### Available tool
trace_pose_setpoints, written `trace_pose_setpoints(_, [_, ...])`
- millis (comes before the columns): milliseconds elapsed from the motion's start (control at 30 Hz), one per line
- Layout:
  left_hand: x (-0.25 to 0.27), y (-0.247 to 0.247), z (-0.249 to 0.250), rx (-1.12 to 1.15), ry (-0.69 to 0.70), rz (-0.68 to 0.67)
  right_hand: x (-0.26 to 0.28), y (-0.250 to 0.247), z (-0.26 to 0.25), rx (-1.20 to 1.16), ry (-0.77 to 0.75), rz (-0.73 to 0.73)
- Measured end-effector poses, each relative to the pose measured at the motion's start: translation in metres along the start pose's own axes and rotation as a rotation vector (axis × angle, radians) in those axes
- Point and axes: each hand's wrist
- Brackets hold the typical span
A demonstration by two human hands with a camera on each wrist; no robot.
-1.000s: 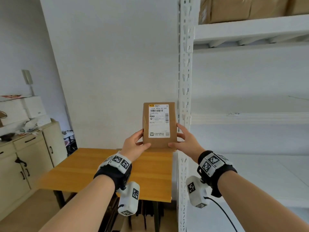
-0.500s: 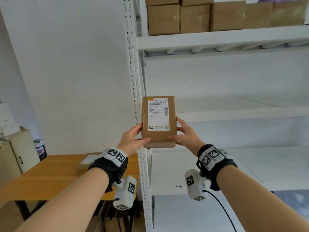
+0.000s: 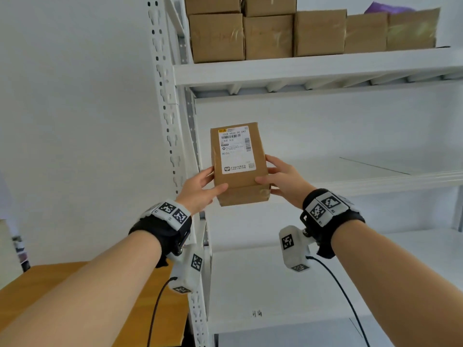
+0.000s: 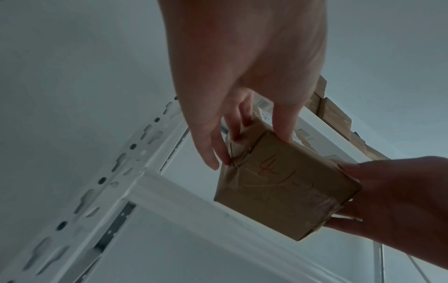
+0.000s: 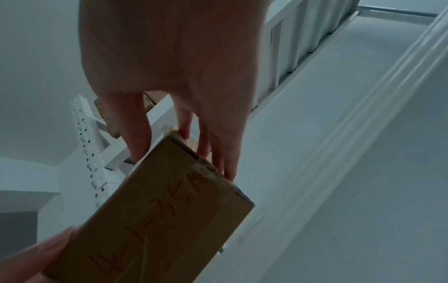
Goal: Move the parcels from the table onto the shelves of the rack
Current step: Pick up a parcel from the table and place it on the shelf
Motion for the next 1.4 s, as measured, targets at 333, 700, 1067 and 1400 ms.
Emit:
trace_pose_setpoints(333, [-0.111,0.001,0.008,0.014,-0.065,-0.032,-0.107,-0.024,0.005,0.017,0.11,0.042])
trace_pose_setpoints(700, [-0.195,0.008,0.004,0.067,-0.231,-0.085,-0.181,-0.033,0.013,0.085,0.27,-0.01])
trace_pose_setpoints(1067, [-0.231,0.02,-0.013,0.05,-0.326,-0.142,-0.211,-0.037,0.033,0.142,0.418,-0.021])
trace_pose_setpoints(1400, [-0.239,0.025,-0.02,0.068,-0.362,-0.13,-0.218,-0.041,0.049,0.13,0.412,0.0])
Point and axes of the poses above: each hand's wrist, its own x-axis away from the middle knuckle, its own y-axis out of the palm, z = x × y, and after that the axes turned 5 degrees about -y, right-handed
